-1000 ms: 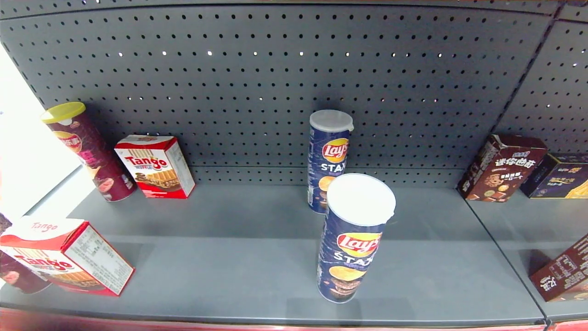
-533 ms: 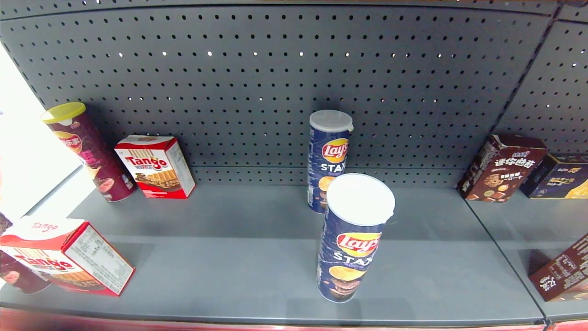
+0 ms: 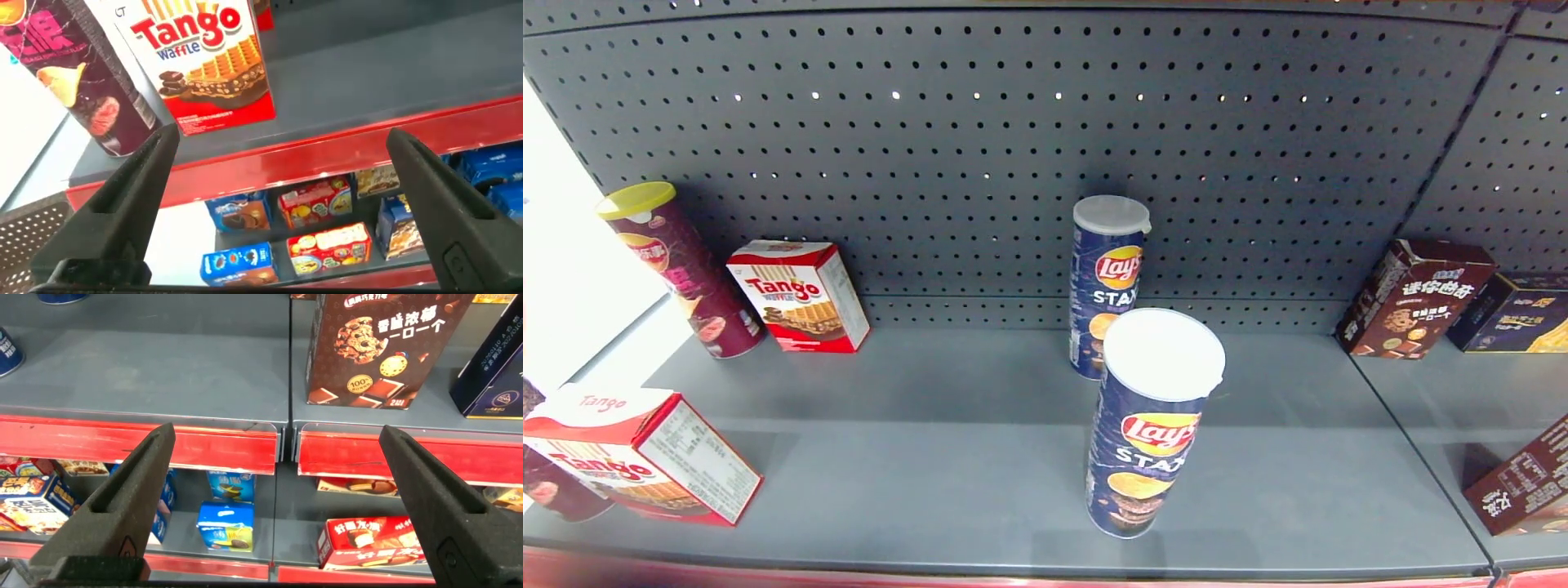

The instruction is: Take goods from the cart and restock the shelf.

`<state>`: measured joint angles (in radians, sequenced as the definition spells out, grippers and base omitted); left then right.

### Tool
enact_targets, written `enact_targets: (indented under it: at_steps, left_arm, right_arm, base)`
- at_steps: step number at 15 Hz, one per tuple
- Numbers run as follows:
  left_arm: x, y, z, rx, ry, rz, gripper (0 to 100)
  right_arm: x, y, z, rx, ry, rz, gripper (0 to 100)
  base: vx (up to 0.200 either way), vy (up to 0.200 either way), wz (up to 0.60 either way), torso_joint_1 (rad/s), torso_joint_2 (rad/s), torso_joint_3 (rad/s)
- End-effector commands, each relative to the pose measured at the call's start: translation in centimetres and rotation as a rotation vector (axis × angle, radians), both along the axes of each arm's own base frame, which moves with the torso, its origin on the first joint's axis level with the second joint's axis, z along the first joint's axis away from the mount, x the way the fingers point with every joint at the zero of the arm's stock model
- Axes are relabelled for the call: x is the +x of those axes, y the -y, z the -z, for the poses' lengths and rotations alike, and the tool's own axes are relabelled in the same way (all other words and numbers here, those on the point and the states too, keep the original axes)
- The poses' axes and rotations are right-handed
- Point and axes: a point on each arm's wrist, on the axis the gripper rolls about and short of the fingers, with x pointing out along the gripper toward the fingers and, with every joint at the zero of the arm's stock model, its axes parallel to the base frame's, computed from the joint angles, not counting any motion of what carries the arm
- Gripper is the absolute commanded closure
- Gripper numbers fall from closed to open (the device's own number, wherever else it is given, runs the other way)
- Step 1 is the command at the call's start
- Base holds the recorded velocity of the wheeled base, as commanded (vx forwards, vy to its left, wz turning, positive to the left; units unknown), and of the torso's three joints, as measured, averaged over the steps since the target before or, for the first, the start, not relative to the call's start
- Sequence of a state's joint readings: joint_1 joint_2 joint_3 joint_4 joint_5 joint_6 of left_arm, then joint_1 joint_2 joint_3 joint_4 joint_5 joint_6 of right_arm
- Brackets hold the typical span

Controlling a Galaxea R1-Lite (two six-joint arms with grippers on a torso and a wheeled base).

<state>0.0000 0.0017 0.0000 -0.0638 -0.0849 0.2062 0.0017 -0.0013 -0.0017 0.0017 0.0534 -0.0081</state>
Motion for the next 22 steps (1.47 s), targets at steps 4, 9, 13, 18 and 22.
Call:
enact_targets:
  at_steps: [4, 9, 13, 18, 22]
  left_arm:
    - [0.0, -0.3, 0.0, -0.032, -0.009, -0.149, 0]
    - [0.0, -0.1, 0.6, -0.149, -0.087, -0.017, 0]
    - [0.0, -0.1, 0.6, -0.153, -0.085, -0.024, 0]
    - [0.0, -0.1, 0.6, -0.151, -0.087, -0.021, 0]
    - [0.0, -0.1, 0.6, -0.154, -0.087, -0.024, 0]
  right_arm:
    - [0.0, 0.0, 0.0, 0.000, -0.001, 0.000, 0]
    - [0.0, 0.0, 0.0, 0.000, -0.001, 0.000, 0]
    - [0.0, 0.0, 0.0, 0.000, -0.001, 0.000, 0]
    - [-0.4, 0.0, -5.0, -0.001, 0.074, 0.001, 0]
    - [6.1, -0.5, -16.0, -0.077, -0.005, -0.159, 0]
  base:
    - [0.000, 0.000, 0.00, 0.000, 0.00, 0.000]
    - [0.000, 0.000, 0.00, 0.000, 0.00, 0.000]
    - [0.000, 0.000, 0.00, 0.000, 0.00, 0.000]
    - [0.000, 0.000, 0.00, 0.000, 0.00, 0.000]
    - [0.000, 0.000, 0.00, 0.000, 0.00, 0.000]
